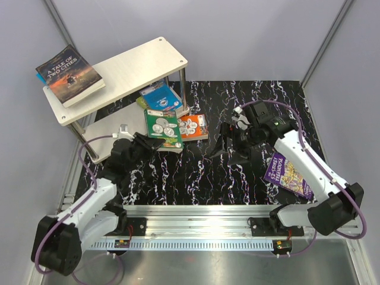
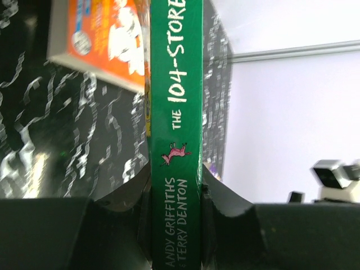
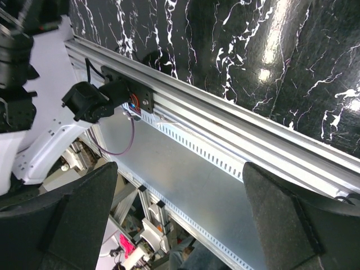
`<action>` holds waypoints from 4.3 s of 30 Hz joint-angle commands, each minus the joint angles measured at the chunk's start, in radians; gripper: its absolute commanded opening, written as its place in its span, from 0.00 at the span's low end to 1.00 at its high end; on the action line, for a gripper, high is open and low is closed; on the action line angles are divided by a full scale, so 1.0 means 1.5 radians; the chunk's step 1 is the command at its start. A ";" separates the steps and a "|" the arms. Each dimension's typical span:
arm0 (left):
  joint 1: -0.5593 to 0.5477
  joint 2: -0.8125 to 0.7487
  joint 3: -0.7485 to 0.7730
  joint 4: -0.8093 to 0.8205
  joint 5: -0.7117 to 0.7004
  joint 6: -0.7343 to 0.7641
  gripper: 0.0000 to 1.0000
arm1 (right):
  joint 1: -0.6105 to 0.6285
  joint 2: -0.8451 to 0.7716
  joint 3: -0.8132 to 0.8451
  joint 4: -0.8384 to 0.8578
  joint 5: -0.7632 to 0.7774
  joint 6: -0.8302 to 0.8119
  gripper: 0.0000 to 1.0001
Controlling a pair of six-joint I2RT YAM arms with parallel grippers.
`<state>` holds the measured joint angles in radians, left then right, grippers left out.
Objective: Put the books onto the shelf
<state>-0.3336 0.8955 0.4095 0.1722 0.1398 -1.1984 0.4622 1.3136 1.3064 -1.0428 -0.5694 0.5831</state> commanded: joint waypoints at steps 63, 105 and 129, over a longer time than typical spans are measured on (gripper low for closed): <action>0.135 0.521 0.210 0.759 0.013 -0.208 0.00 | 0.038 0.070 0.052 -0.012 0.041 -0.079 1.00; 0.111 0.675 0.428 0.283 0.098 -0.277 0.38 | 0.033 0.073 0.046 -0.004 0.032 -0.073 1.00; 0.112 0.606 0.416 0.177 0.166 -0.223 0.74 | 0.032 0.060 0.036 0.000 0.025 -0.071 1.00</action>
<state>-0.1677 1.8706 1.0134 0.4755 0.3450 -1.5600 0.5083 1.4364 1.3548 -1.0664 -0.5163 0.4751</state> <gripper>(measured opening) 0.730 0.994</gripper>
